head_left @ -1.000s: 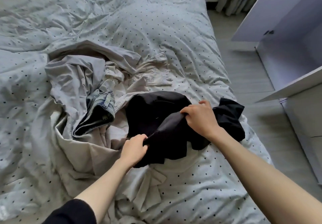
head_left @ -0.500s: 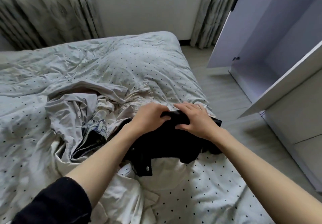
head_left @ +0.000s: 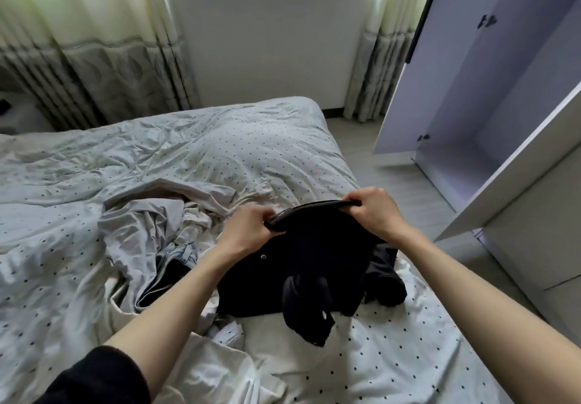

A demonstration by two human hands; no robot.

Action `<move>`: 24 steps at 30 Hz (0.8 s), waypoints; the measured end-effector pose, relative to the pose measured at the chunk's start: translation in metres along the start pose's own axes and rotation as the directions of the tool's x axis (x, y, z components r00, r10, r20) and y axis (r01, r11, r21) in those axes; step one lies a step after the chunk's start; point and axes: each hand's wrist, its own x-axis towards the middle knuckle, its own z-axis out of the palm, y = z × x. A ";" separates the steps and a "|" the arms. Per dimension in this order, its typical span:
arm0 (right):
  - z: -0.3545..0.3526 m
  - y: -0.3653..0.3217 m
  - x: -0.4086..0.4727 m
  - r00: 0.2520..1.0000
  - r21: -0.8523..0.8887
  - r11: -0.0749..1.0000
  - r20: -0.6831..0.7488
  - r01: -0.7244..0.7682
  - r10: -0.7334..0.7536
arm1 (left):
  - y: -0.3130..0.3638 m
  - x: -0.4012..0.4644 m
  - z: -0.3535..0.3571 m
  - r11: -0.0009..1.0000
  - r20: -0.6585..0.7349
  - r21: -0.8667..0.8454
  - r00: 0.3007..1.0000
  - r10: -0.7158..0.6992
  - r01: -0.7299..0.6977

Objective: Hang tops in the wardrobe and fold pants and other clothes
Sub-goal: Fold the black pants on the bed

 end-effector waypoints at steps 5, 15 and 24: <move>-0.011 -0.016 -0.003 0.992 0.056 0.993 0.062 0.103 -0.107 | 0.034 0.028 -0.030 0.990 -0.013 -0.121 0.997 0.072 -0.073; -0.031 -0.030 0.003 0.990 0.245 0.964 -0.124 0.099 -0.070 | 0.039 0.033 -0.020 0.961 -0.174 -0.226 0.978 0.118 -0.157; -0.078 -0.023 0.031 0.931 0.365 0.924 -0.287 -0.112 0.226 | -0.005 0.020 0.048 0.952 0.076 -0.306 0.997 0.008 0.016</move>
